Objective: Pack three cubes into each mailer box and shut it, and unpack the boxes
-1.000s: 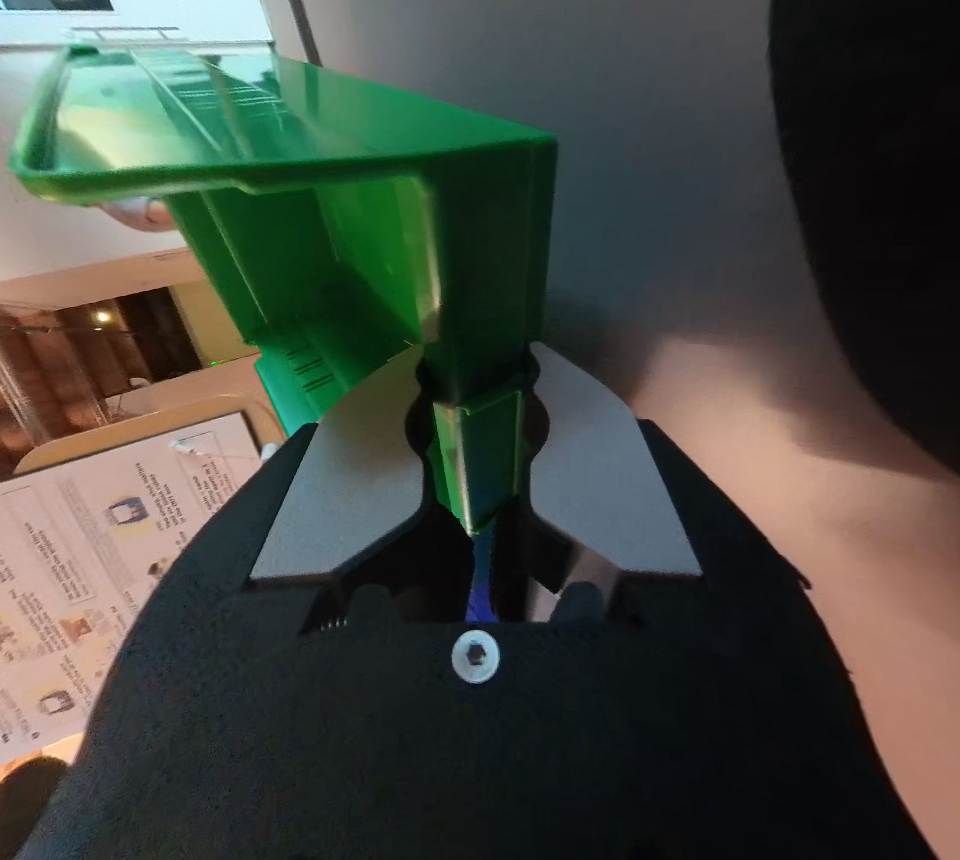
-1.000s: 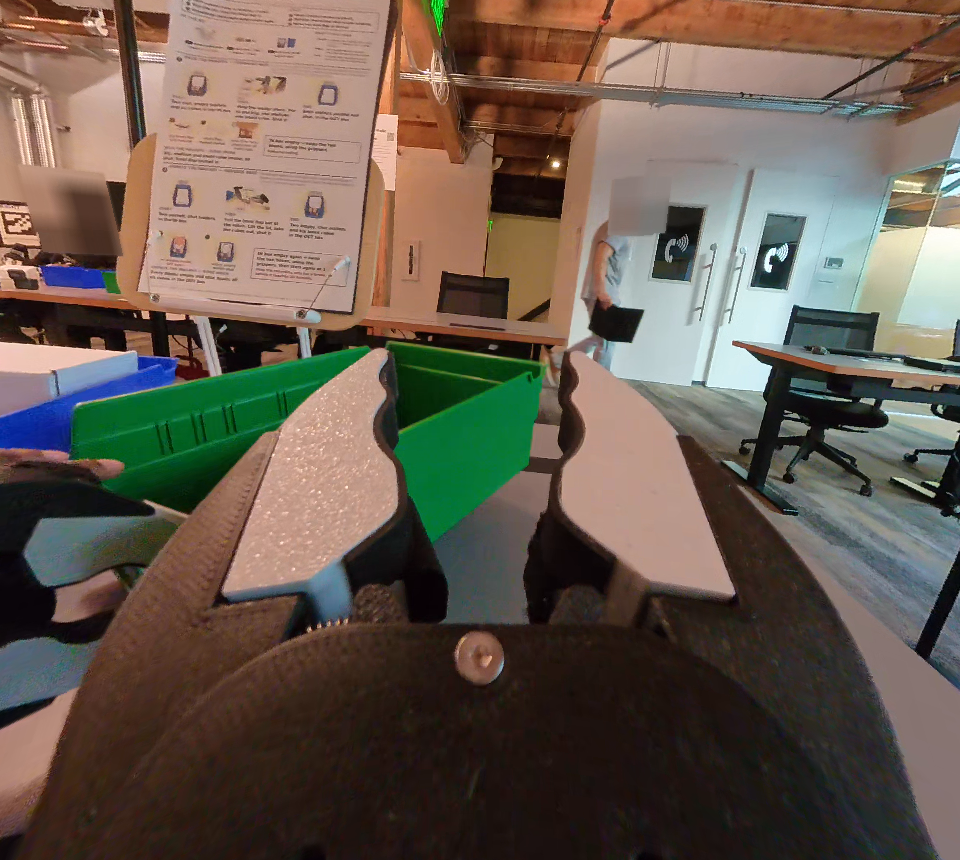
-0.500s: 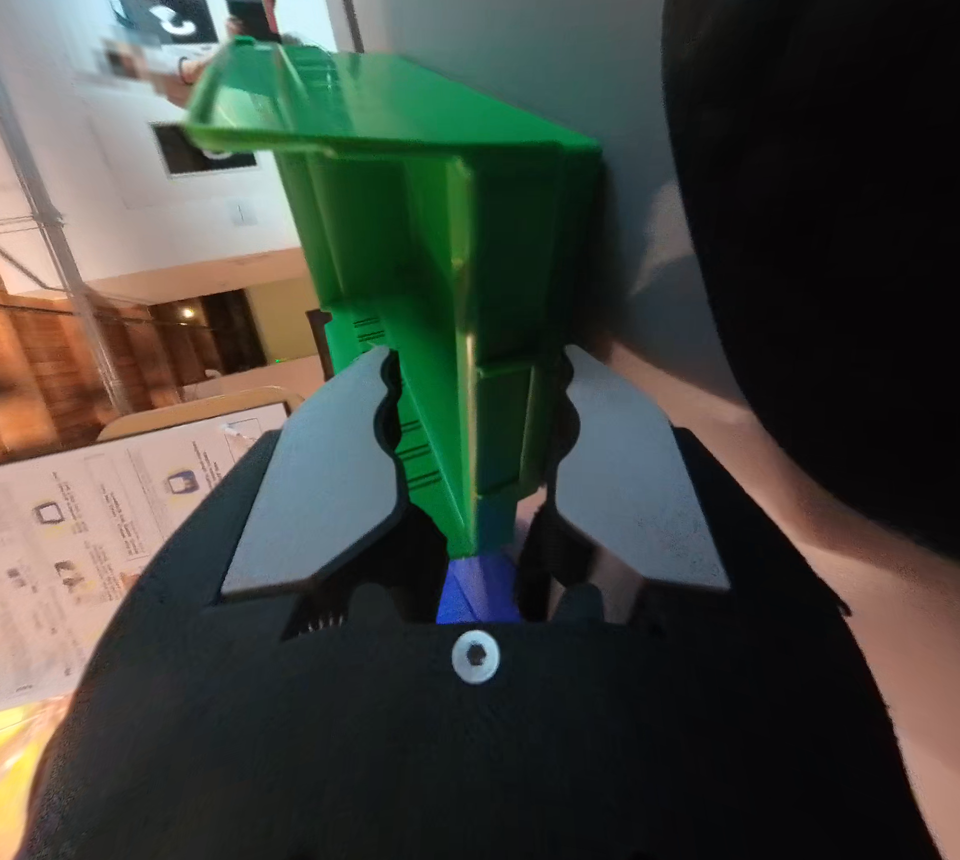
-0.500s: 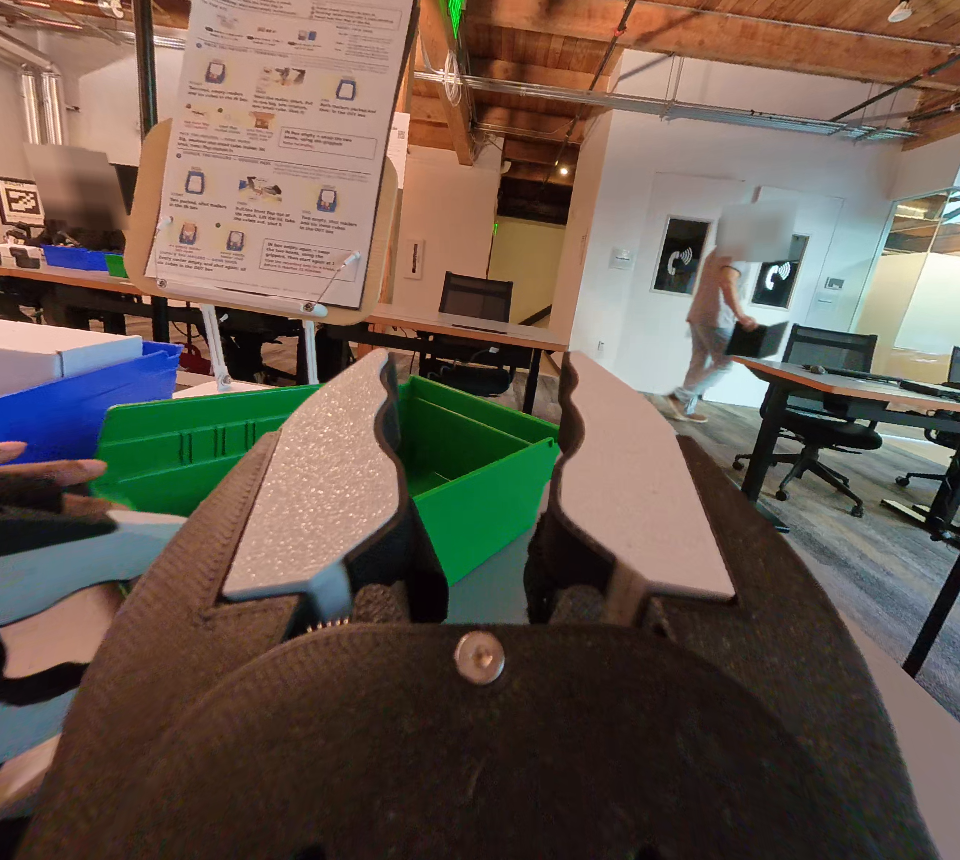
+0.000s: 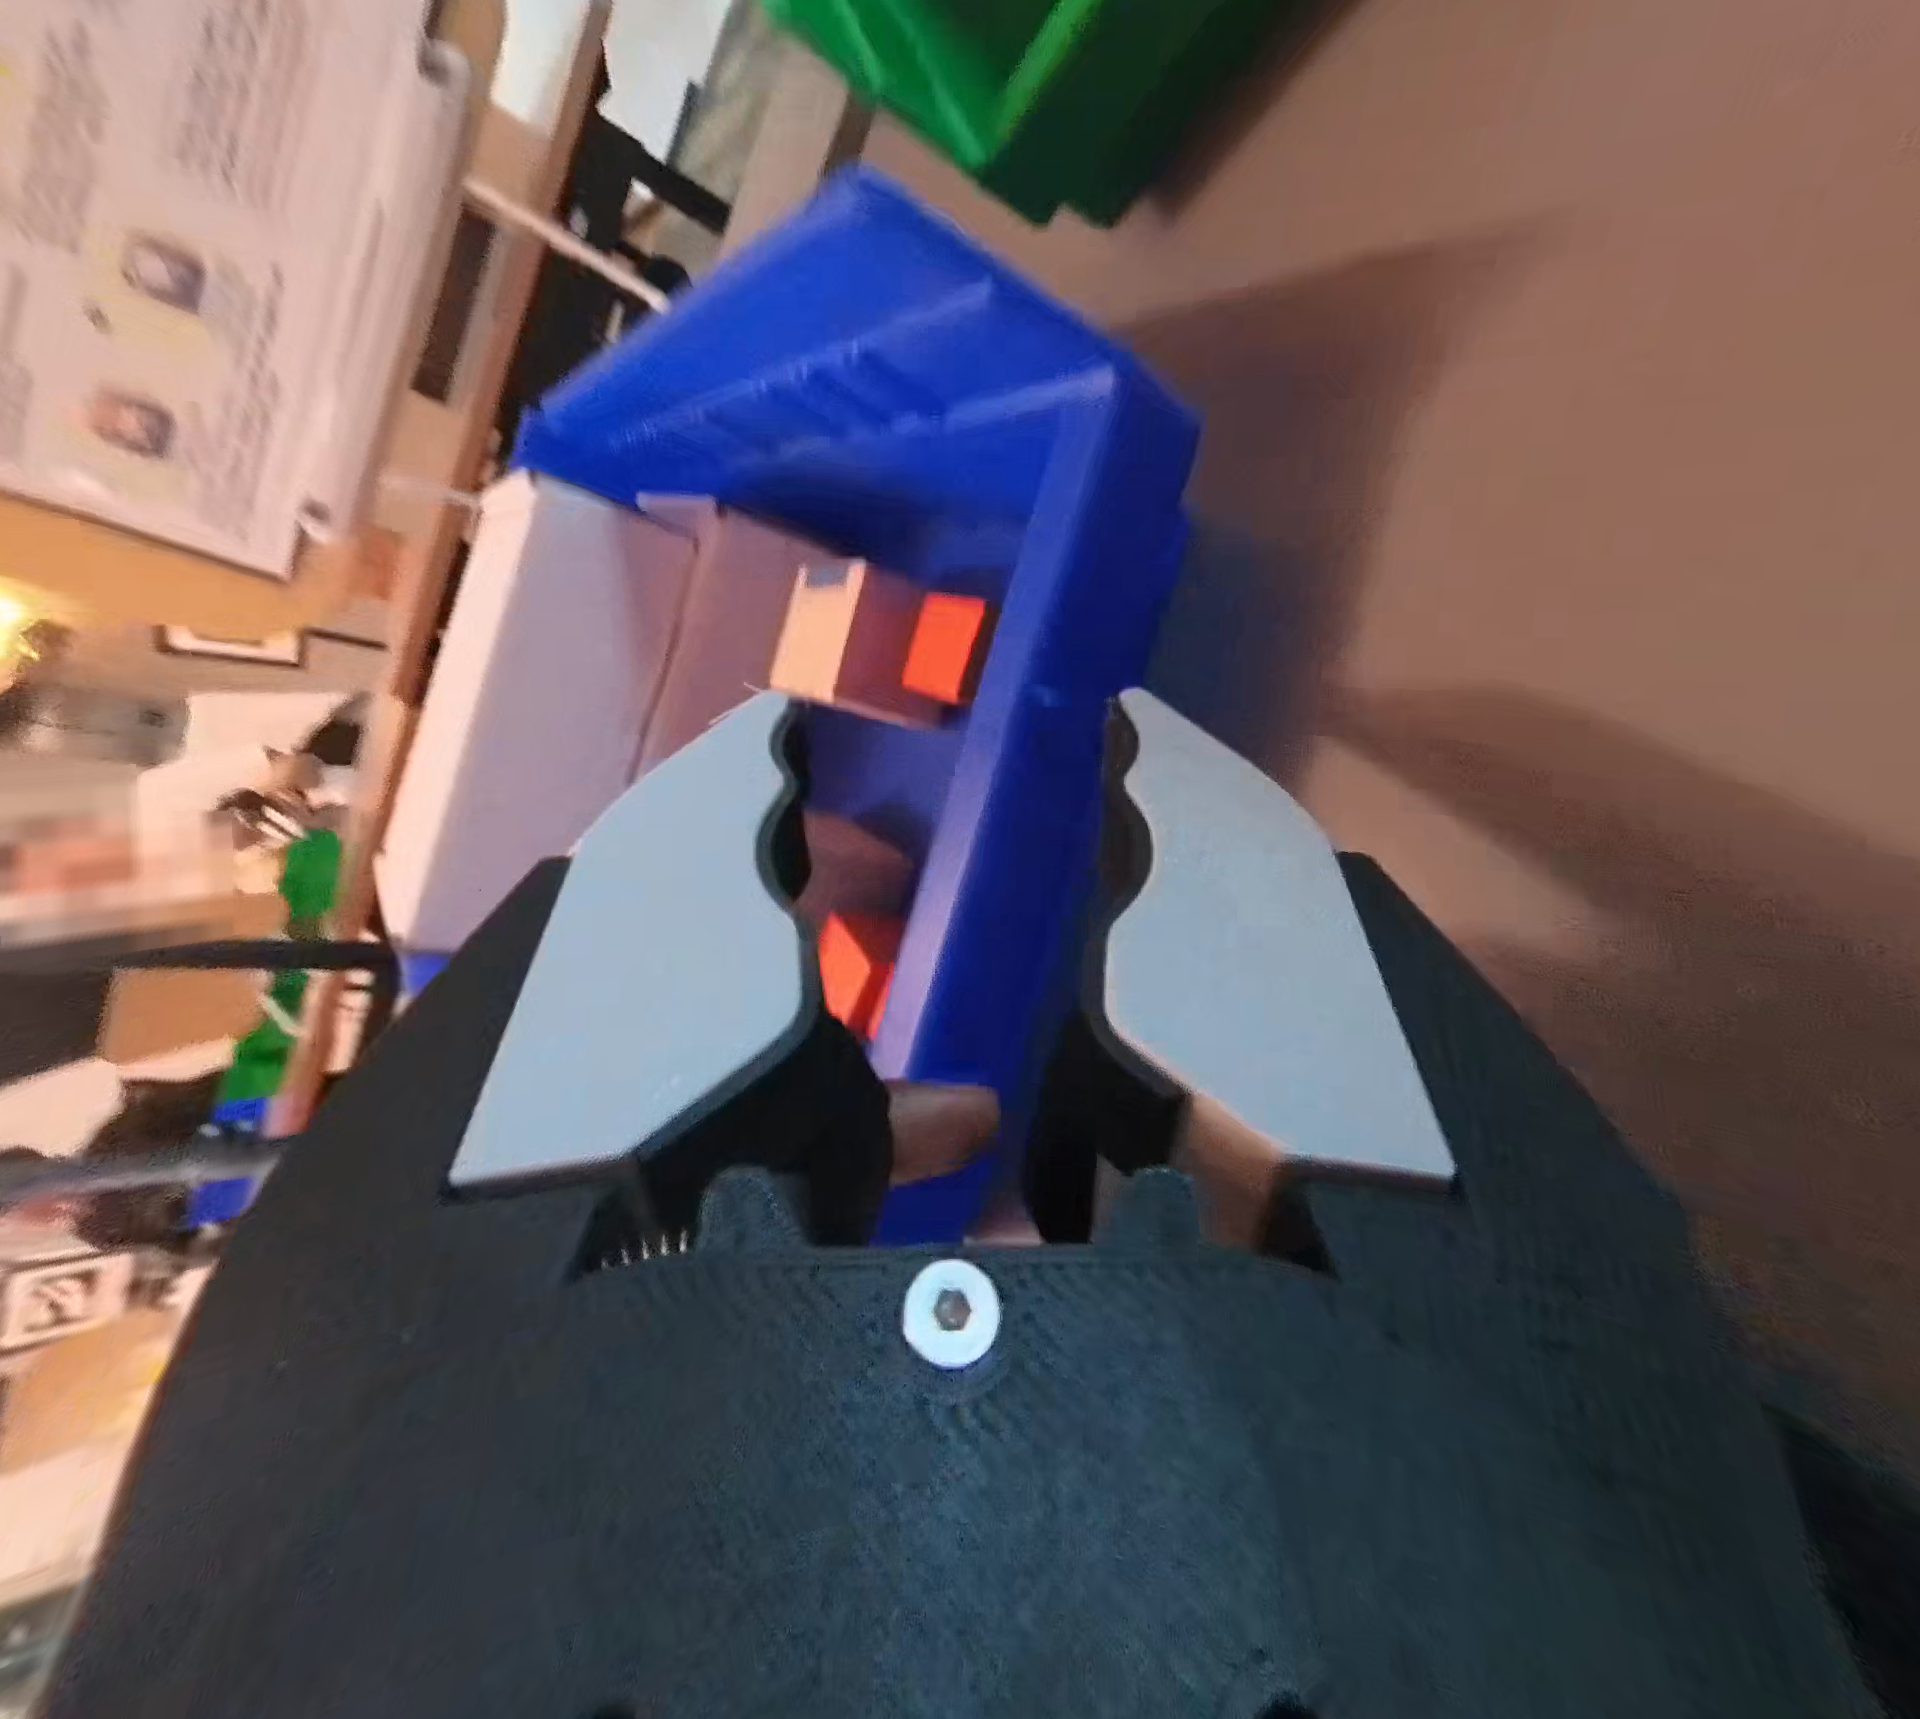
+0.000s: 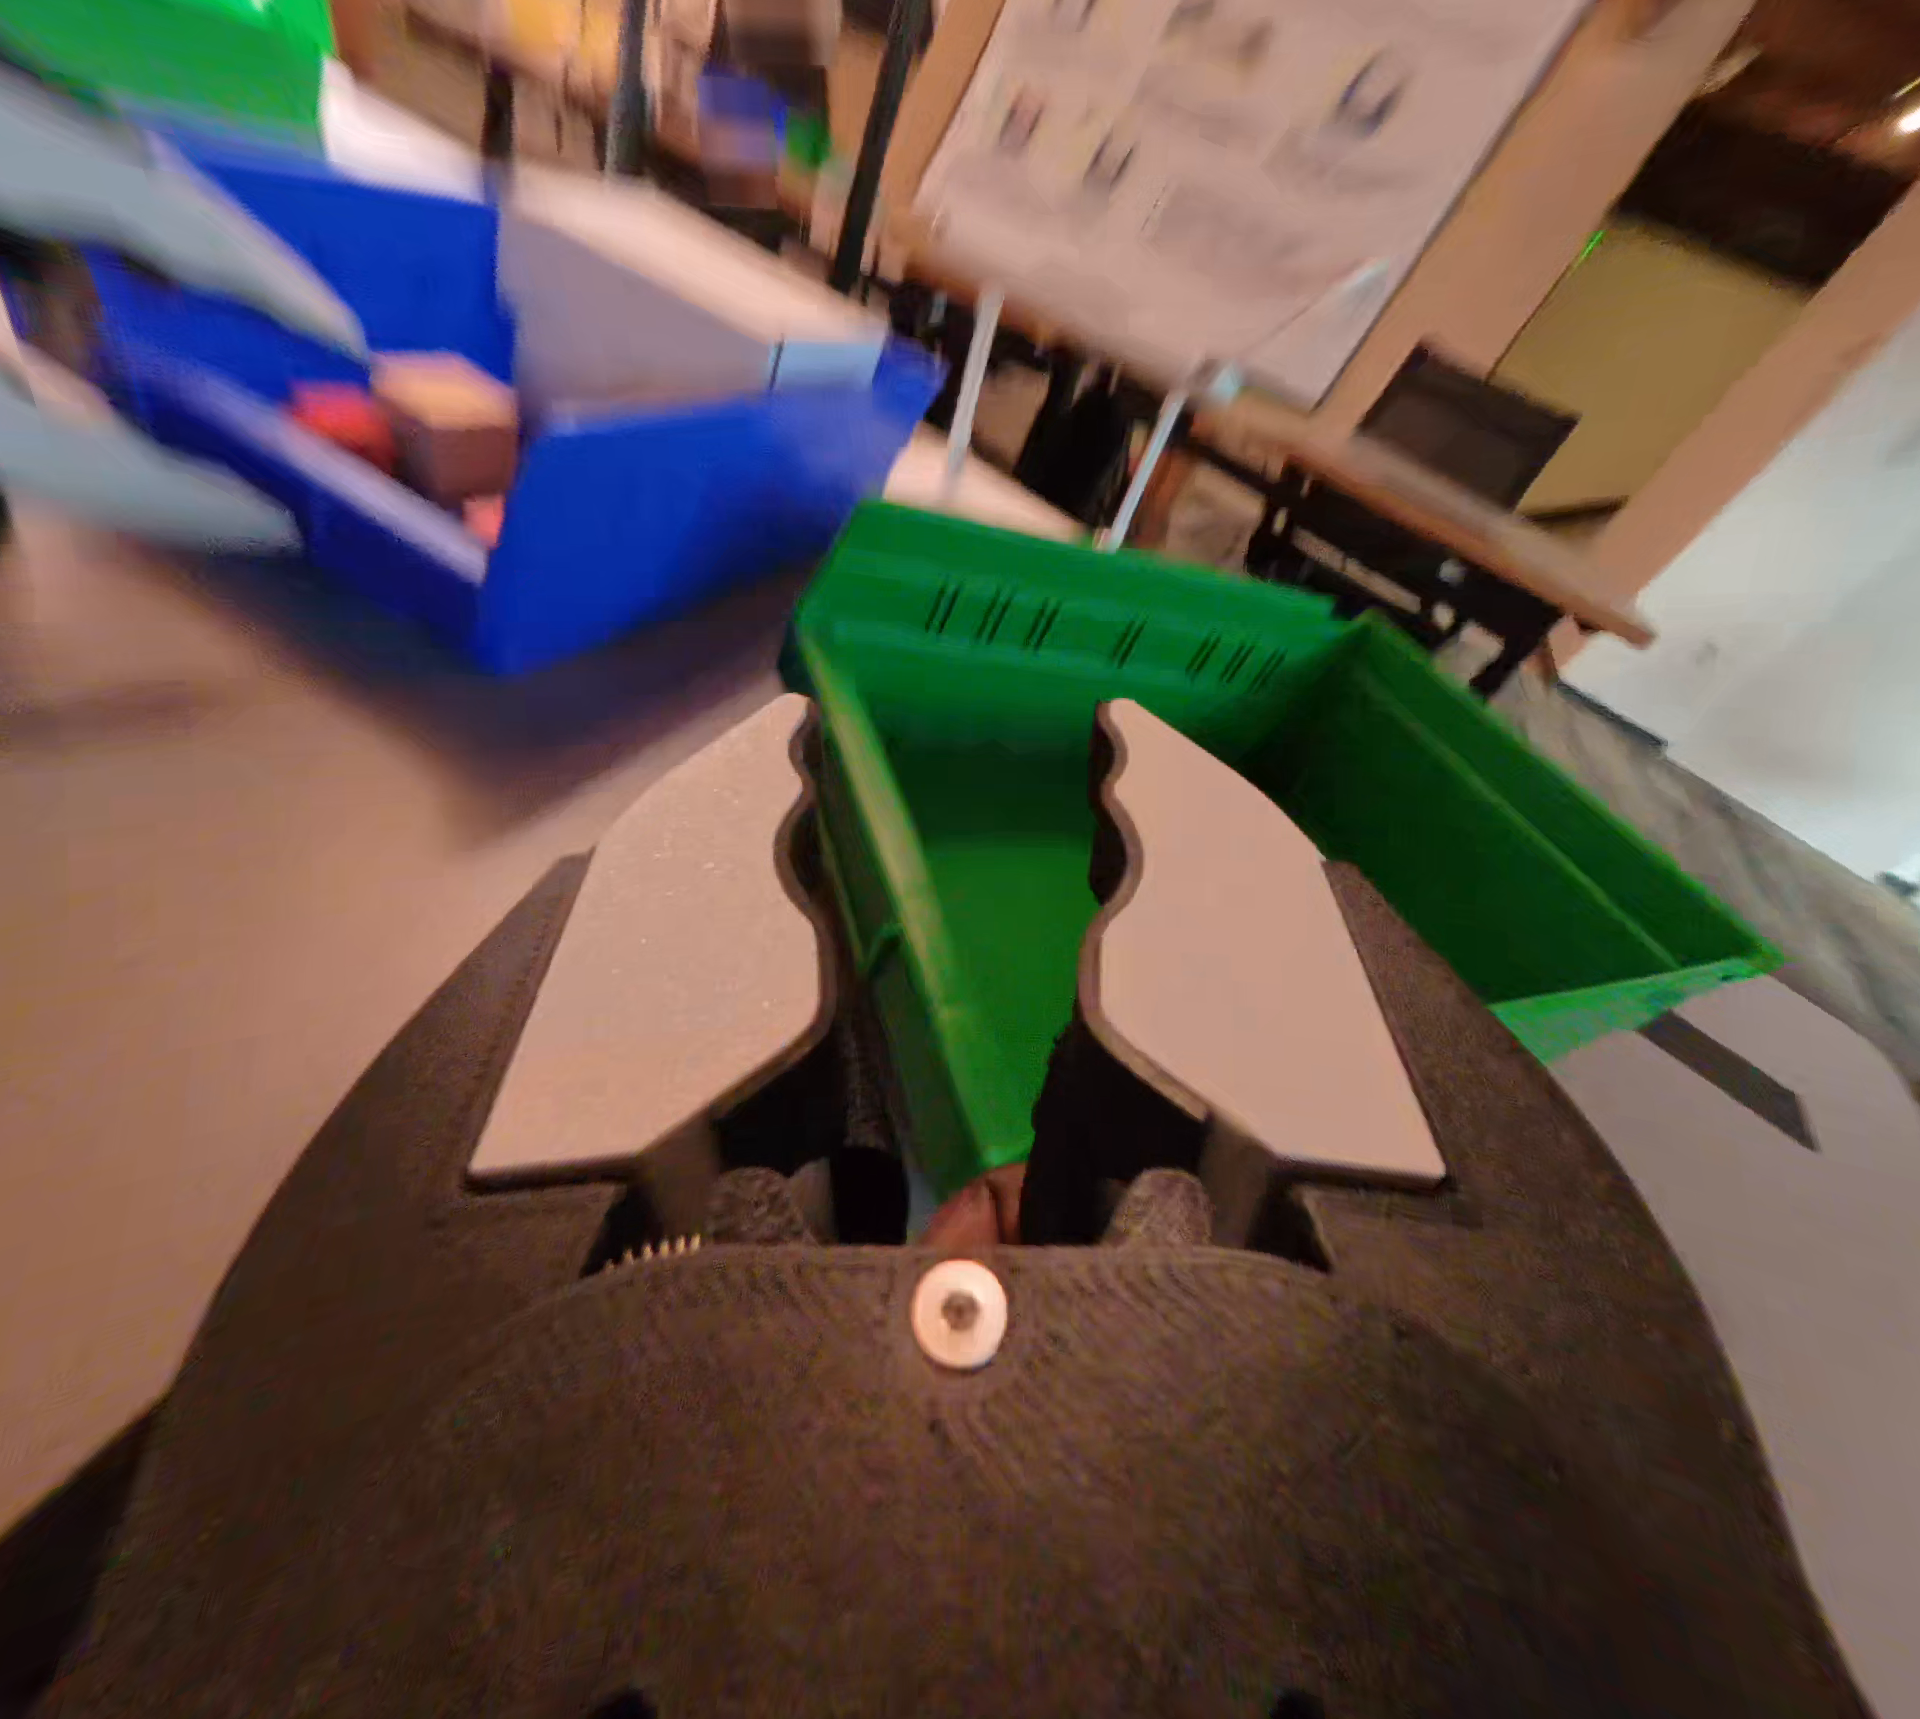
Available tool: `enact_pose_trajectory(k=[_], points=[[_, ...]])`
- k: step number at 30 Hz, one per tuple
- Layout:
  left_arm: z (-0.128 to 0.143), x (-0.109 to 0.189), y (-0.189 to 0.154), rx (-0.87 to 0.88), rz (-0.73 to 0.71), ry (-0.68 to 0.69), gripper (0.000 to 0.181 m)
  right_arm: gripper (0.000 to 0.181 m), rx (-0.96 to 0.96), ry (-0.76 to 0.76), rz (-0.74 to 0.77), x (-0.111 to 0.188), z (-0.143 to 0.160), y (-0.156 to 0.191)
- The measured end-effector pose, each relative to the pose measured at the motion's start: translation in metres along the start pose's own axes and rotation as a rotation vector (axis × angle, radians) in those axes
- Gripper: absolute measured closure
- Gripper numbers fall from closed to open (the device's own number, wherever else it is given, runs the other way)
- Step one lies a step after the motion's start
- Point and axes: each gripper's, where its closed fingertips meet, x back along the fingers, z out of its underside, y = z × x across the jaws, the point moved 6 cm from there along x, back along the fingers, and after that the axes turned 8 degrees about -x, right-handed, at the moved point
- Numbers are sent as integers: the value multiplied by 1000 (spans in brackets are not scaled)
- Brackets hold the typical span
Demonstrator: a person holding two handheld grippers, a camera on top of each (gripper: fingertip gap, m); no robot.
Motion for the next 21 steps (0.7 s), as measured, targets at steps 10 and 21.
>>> enact_pose_trajectory(k=[10,21], points=[[41,-12,-9,-34,107,139,142,126,528,612,69,-57,59,26],[65,-7,-1,-31,128,190,143,148,635,688,148,-47,68,-4]])
